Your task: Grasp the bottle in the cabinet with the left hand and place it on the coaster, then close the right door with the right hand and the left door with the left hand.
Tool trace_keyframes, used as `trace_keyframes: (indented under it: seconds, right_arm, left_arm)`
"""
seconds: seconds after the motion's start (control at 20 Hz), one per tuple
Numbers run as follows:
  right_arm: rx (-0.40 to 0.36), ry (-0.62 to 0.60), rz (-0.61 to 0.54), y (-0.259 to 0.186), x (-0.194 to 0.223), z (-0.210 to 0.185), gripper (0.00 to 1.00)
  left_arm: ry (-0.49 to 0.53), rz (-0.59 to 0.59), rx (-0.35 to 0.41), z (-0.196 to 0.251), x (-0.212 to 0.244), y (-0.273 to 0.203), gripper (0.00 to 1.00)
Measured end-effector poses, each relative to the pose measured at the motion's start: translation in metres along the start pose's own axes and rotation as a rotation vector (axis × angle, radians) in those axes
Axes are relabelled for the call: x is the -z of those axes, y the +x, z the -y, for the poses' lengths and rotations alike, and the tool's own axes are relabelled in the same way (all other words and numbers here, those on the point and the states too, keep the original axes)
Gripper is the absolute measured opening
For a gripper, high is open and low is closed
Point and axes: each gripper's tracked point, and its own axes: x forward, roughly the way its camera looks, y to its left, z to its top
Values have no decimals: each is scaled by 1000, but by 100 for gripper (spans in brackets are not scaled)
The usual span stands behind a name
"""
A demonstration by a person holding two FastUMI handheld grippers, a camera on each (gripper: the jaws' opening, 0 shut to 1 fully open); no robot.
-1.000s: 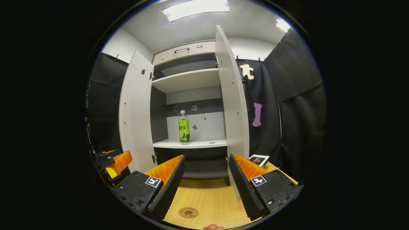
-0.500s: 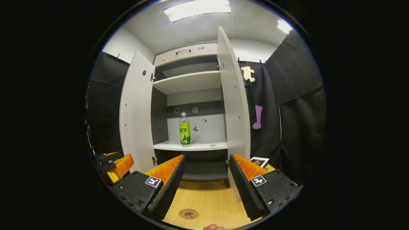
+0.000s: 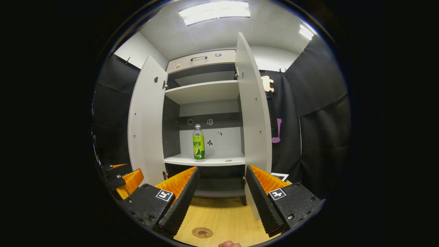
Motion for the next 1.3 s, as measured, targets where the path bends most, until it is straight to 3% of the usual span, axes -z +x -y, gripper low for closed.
trace_keyframes:
  seconds: [0.05,0.1,0.4,0.45,0.5,0.9,1.1,1.3]
  right_arm:
    - [4,-8,-9,2,2,-2,84]
    - [3,-18,-15,6,3,-5,83]
    - [-29,-27,-42,23,2,-4,84]
    - [-22,-34,-48,26,3,-2,84]
    - [-23,-40,-57,29,5,1,84]
    - [-81,-4,-150,39,27,13,84]
    - [-83,15,-167,46,33,23,84]
    - [-60,13,-135,50,30,28,84]
  left_arm:
    - [1,0,2,1,1,3,99]
    - [1,-5,7,3,3,6,94]
    - [-23,-33,9,18,5,28,95]
    - [-27,-34,4,19,5,31,99]
    - [-23,-31,-5,19,5,34,95]
    - [-25,-45,-105,24,17,51,95]
    - [15,-43,-93,28,16,57,95]
    - [-28,-81,-45,36,26,60,95]
